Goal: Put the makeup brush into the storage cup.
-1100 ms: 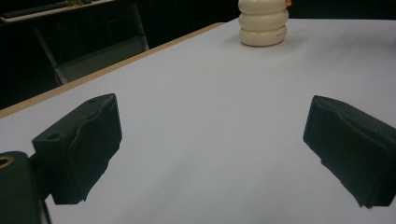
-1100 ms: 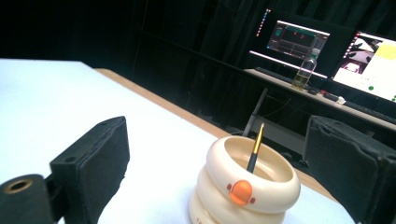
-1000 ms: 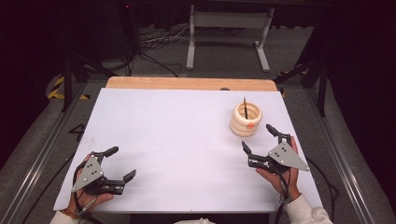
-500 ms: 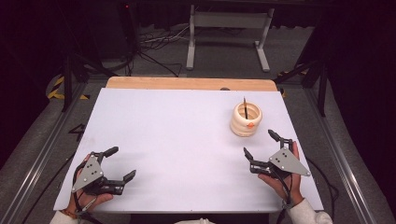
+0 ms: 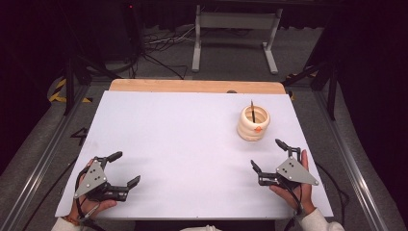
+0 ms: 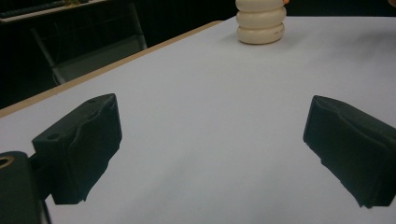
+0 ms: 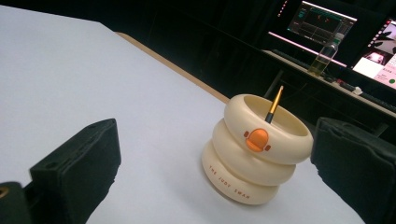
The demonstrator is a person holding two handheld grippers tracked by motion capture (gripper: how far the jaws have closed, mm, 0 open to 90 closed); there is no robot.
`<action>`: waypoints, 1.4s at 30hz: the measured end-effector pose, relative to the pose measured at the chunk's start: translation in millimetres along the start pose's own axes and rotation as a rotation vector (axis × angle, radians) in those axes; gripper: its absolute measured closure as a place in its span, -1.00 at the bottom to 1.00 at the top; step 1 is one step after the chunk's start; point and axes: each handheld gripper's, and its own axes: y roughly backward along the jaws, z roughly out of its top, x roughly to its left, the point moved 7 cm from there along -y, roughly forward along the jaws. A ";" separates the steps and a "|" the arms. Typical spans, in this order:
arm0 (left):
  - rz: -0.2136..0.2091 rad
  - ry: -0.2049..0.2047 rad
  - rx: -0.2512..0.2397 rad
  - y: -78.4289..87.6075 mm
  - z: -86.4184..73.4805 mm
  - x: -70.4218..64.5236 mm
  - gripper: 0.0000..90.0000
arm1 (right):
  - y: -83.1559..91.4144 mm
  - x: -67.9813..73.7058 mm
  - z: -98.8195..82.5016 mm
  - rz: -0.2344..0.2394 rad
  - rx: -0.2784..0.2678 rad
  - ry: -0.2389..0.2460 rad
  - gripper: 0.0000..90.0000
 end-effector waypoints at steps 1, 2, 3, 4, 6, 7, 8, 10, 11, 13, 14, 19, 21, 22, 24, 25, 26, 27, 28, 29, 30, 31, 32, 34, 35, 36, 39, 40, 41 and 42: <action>0.000 0.000 0.000 0.0 0.0 0.0 -0.88 | 0.0 0.0 0.0 0.000 0.000 0.000 -0.96; 0.000 0.001 -0.003 0.0 0.1 -0.1 -0.88 | 0.2 0.2 -1.0 0.000 0.002 -0.005 -0.96; -0.001 0.002 -0.005 0.0 0.2 -0.2 -0.88 | 0.6 0.3 -2.3 0.003 0.008 -0.006 -0.96; 0.001 -0.001 -0.003 0.3 0.0 0.2 -0.88 | 1.0 0.3 -3.7 0.004 0.012 -0.005 -0.96; 0.001 -0.001 -0.002 0.3 -0.2 0.0 -0.88 | 1.3 0.5 -6.4 0.011 0.022 -0.007 -0.96; 0.001 -0.002 0.001 0.6 -0.3 0.0 -0.88 | 1.6 0.7 -7.8 0.013 0.025 -0.008 -0.96; 0.001 -0.001 0.001 0.6 -0.3 0.0 -0.88 | 2.0 0.7 -9.6 0.009 0.030 -0.005 -0.96; 0.000 -0.003 0.004 0.6 -0.6 -0.1 -0.88 | 2.7 -0.2 -12.7 0.005 0.040 0.001 -0.96; -0.001 -0.004 0.003 0.8 -0.6 -0.4 -0.88 | 3.1 -0.5 -14.4 0.007 0.045 -0.004 -0.96; 0.002 -0.002 0.004 1.3 -0.9 0.0 -0.88 | 4.4 -2.3 -18.7 -0.002 0.055 -0.001 -0.96; 0.002 -0.002 0.004 1.3 -0.9 0.0 -0.88 | 4.4 -2.3 -18.7 -0.002 0.055 -0.001 -0.96; 0.006 -0.003 0.003 1.5 -0.9 0.8 -0.88 | 8.5 -7.0 -30.3 -0.012 0.078 -0.013 -0.96; 0.006 -0.003 0.004 1.1 -0.9 0.8 -0.88 | 9.9 -8.1 -32.1 -0.014 0.083 -0.014 -0.96; 0.005 -0.002 0.005 0.8 -0.9 0.6 -0.88 | 11.1 -8.8 -33.4 -0.016 0.086 -0.018 -0.96; 0.005 -0.003 0.006 0.5 -1.0 0.7 -0.88 | 14.0 -10.3 -36.5 -0.020 0.089 -0.027 -0.96; 0.006 -0.002 0.004 0.4 -0.9 0.8 -0.88 | 15.3 -10.7 -38.4 -0.020 0.093 -0.030 -0.95; 0.008 0.001 0.004 0.2 -1.1 0.9 -0.88 | 16.0 -11.1 -39.5 -0.021 0.095 -0.032 -0.95; 0.008 -0.004 0.008 0.2 -1.4 1.4 -0.88 | 16.5 -12.0 -39.8 -0.024 0.094 -0.037 -0.95; 0.007 -0.004 0.009 0.0 -1.4 1.2 -0.88 | 16.9 -12.6 -39.3 -0.025 0.091 -0.038 -0.95; 0.007 -0.003 0.009 0.0 -1.4 0.9 -0.88 | 17.3 -13.1 -38.6 -0.028 0.088 -0.039 -0.95; 0.008 -0.006 0.011 -0.1 -1.3 0.5 -0.88 | 17.5 -13.2 -38.1 -0.029 0.086 -0.038 -0.95; 0.008 -0.008 0.011 -0.1 -1.1 0.0 -0.88 | 17.7 -13.1 -37.6 -0.030 0.083 -0.037 -0.95; 0.008 -0.011 0.011 0.1 -0.7 -0.2 -0.88 | 17.8 -13.0 -37.2 -0.030 0.079 -0.037 -0.95; 0.007 -0.008 0.010 0.0 -0.5 -0.7 -0.88 | 17.7 -12.8 -36.8 -0.028 0.079 -0.040 -0.95; 0.006 -0.008 0.010 0.0 -0.6 -0.7 -0.88 | 17.7 -12.8 -36.8 -0.028 0.079 -0.040 -0.95; 0.006 -0.014 0.011 0.1 -0.7 -0.4 -0.88 | 17.9 -11.7 -36.1 -0.026 0.078 -0.038 -0.95; 0.006 -0.009 0.001 1.4 -0.3 -1.2 -0.88 | 19.0 -9.8 -33.4 -0.023 0.071 -0.034 -0.95; 0.006 -0.007 0.000 1.7 -0.4 -1.5 -0.88 | 19.0 -9.4 -32.6 -0.024 0.069 -0.034 -0.95; 0.006 -0.007 0.000 1.7 -0.4 -1.5 -0.88 | 19.0 -9.4 -32.6 -0.024 0.069 -0.034 -0.95; 0.004 -0.009 0.007 2.7 -0.8 -1.6 -0.88 | 19.1 -8.7 -31.7 -0.025 0.068 -0.028 -0.95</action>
